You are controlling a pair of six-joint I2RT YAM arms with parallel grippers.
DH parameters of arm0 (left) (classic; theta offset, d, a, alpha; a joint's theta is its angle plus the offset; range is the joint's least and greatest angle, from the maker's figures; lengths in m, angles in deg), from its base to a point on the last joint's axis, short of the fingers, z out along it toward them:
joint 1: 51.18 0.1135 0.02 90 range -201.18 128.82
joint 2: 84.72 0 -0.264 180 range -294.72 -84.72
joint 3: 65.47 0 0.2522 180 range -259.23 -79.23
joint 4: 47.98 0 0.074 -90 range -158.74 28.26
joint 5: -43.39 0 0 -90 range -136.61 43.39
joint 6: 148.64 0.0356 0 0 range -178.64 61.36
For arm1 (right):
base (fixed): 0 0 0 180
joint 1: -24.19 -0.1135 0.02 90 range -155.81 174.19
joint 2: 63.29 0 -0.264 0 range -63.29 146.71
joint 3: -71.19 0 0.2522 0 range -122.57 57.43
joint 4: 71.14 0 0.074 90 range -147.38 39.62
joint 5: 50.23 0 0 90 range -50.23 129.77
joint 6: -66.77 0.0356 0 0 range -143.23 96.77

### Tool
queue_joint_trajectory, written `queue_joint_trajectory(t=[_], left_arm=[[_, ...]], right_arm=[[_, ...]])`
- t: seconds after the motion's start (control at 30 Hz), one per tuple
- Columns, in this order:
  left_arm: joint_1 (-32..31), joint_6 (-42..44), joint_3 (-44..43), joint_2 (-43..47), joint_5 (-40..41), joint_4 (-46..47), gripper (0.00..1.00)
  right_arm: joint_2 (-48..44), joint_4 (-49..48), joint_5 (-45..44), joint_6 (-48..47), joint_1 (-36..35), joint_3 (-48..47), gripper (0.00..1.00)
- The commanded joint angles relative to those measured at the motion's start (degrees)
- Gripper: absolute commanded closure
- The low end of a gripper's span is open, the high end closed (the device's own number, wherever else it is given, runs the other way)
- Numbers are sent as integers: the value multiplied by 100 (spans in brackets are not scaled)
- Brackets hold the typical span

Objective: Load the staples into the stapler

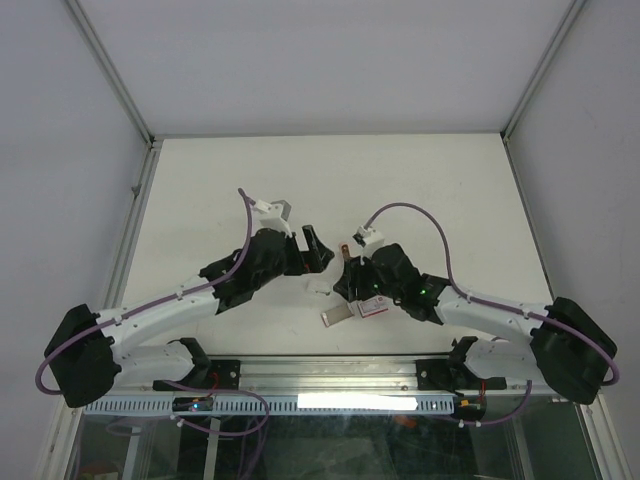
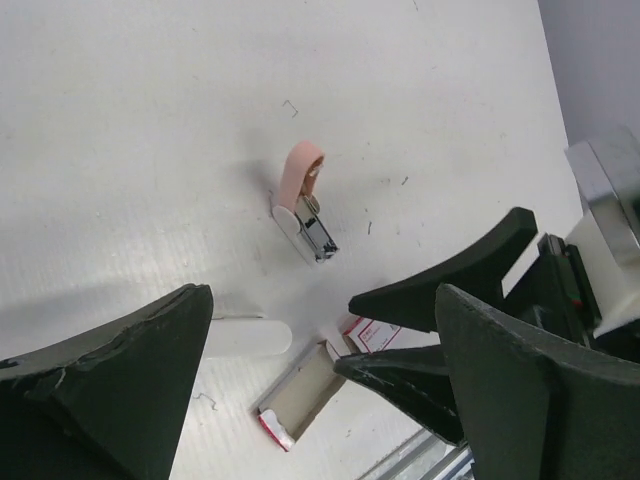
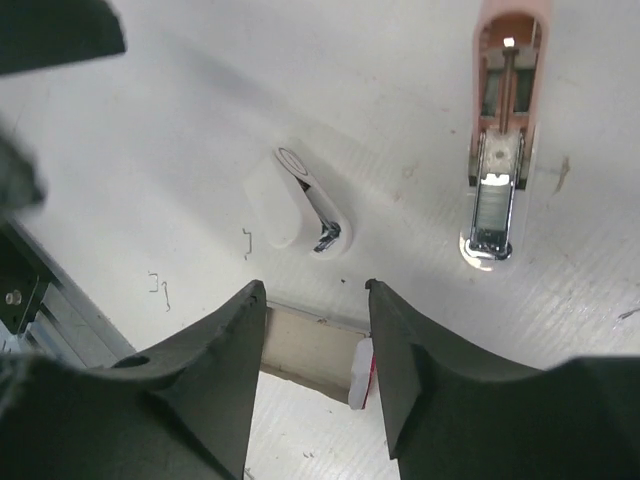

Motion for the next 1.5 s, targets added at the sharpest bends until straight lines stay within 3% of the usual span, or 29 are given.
queue_joint_trajectory(t=[0.0, 0.13, 0.37, 0.67, 0.83, 1.17, 1.47], left_arm=[[732, 109, 208, 157, -1186, 357, 2], [1251, 62, 463, 258, -1668, 692, 2], [1607, 51, 672, 358, -1952, 824, 2], [1783, 17, 845, 487, -2051, 844, 2], [1823, -121, 999, 571, -2101, 971, 2], [1841, -663, 1536, 721, -2591, 1526, 2], [1841, -1243, 1795, 542, -3322, 2149, 4]], right_arm=[[-31, 34, 201, -977, -52, -282, 47], [461, -27, 119, -1598, -127, -722, 42], [1331, -181, -33, -2298, -490, -1189, 33], [2079, -375, -305, -2511, -717, -1360, 34], [2278, -391, -435, -2582, -787, -1400, 46], [2254, -554, -444, -2410, -885, -1375, 88], [1212, -637, -333, -2153, -882, -1071, 96]])
